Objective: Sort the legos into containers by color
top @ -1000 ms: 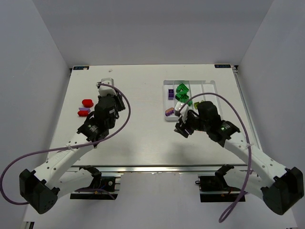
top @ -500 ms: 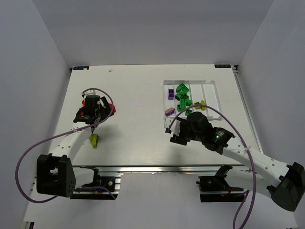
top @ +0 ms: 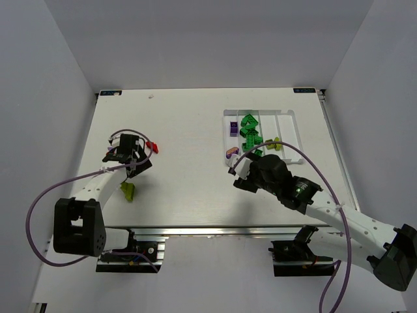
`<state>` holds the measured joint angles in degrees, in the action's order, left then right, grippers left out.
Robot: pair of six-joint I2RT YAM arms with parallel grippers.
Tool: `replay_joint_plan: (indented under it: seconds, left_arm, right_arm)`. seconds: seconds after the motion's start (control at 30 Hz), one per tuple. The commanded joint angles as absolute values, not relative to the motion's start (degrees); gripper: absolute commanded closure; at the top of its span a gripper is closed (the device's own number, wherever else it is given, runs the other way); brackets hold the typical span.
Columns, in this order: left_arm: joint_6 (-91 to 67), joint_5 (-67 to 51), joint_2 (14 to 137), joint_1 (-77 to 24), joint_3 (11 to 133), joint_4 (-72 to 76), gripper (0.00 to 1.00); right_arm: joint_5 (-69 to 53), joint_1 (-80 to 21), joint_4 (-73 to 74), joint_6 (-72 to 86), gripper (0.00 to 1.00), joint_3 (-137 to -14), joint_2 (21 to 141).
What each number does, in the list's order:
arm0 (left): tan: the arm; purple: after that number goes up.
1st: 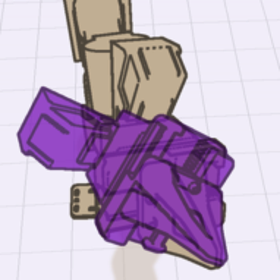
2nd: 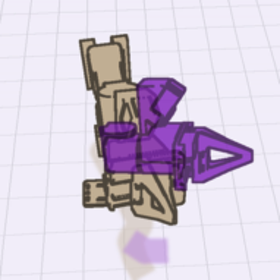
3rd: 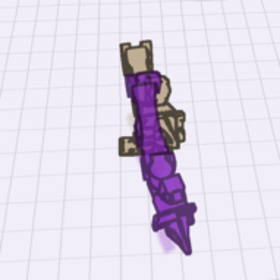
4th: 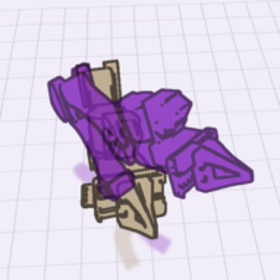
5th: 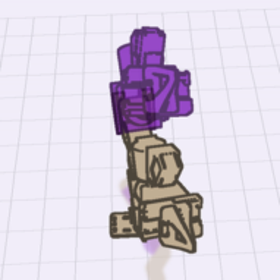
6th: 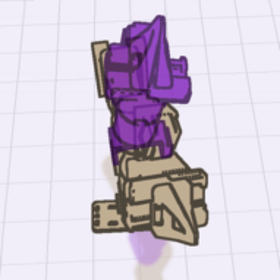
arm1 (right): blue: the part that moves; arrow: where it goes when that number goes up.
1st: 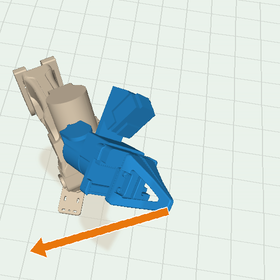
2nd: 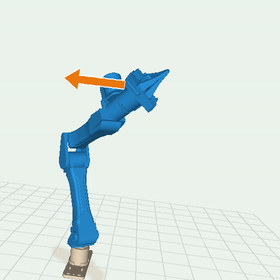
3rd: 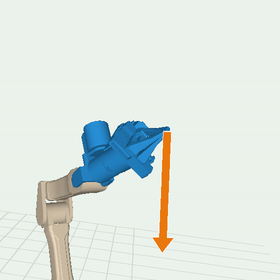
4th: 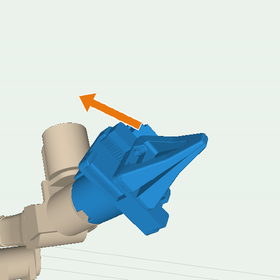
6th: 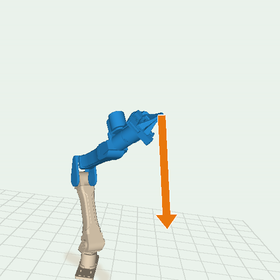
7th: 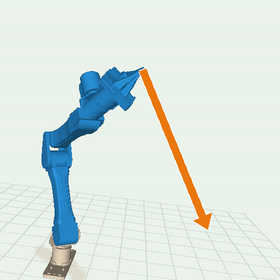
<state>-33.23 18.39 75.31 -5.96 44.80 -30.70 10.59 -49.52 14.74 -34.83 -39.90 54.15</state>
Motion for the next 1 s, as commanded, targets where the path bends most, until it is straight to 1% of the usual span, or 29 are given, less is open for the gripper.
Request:
replay_joint_plan:
  seconds: [0.0,0.17,0.33,0.6,0.8,0.83,0.9,0.93,0.97]
  left_arm:
    - [-36.5,25.0,72.6,-5.7,47.2,-38.0,0.02]
    - [-38.0,28.9,68.0,-5.7,46.7,-41.3,0.02]
    - [-39.6,32.0,72.8,-5.7,47.0,-45.3,0.02]
    - [-37.1,28.0,76.6,-5.7,44.2,-39.3,0.04]
    - [-34.4,24.2,79.6,-5.7,43.3,-34.8,0.13]
    - [-33.8,23.9,79.7,-5.7,43.0,-34.3,0.2]
    - [-33.4,22.7,79.8,-5.7,42.5,-33.6,0.27]
    - [-33.1,22.3,80.0,-5.7,42.1,-33.1,0.29]
    - [-32.9,21.5,80.0,-5.7,42.0,-32.9,0.35]
  right_arm:
    - [14.1,-48.5,10.6,-33.6,0.25,-39.8,53.1]
    - [13.7,-47.1,10.6,-33.4,0.25,-39.8,53.1]
    - [13.1,-46.5,10.6,-33.2,0.25,-39.8,52.6]
    - [12.3,-45.7,10.7,-33.0,0.25,-39.8,51.9]
    - [11.6,-45.1,11.1,-32.9,0.25,-39.9,52.1]
    - [11.4,-45.0,11.1,-32.9,0.25,-39.9,52.2]
    - [11.3,-44.9,11.2,-32.8,0.25,-40.0,52.2]
    - [11.2,-44.9,11.2,-32.8,0.25,-40.0,52.2]
    - [11.2,-45.0,11.3,-32.8,0.25,-40.0,52.2]
